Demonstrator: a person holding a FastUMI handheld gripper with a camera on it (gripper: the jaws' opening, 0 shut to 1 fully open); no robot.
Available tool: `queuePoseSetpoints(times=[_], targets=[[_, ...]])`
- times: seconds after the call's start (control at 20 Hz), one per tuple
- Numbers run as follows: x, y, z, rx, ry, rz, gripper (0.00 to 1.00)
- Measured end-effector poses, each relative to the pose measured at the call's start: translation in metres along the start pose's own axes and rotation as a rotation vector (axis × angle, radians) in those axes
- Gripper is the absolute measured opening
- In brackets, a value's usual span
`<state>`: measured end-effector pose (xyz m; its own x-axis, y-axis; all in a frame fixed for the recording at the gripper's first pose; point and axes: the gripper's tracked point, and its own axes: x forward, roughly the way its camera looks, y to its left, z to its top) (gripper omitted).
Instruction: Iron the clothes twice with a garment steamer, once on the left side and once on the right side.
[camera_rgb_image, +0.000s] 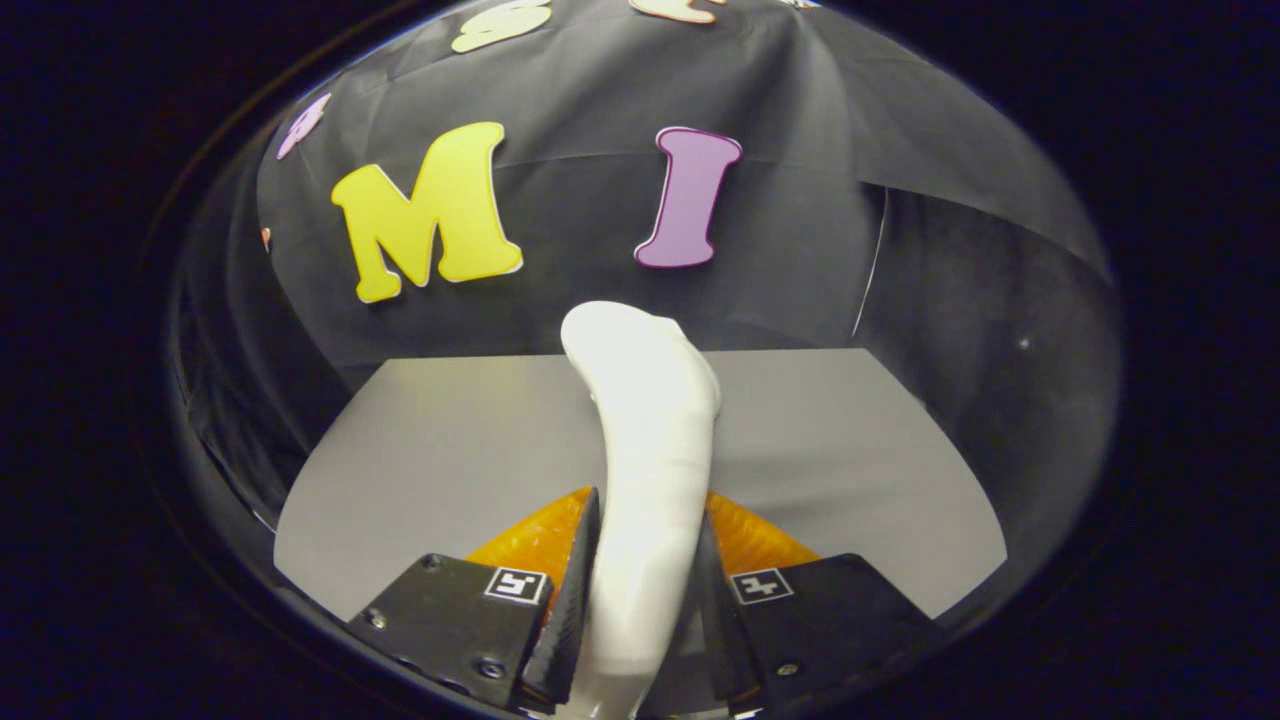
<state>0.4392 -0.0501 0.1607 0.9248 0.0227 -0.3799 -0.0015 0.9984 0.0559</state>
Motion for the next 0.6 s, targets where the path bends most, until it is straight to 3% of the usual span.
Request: queuePoseSetpoints(times=[0.15,0.3,0.6], targets=[[-0.009,0.002,0.007,0.048,-0.026,-0.003,0.48],[-0.025,0.018,0.01,0.046,-0.059,0.049,0.43],[-0.062,0.036,0.009,0.032,-0.098,0.067,0.4]])
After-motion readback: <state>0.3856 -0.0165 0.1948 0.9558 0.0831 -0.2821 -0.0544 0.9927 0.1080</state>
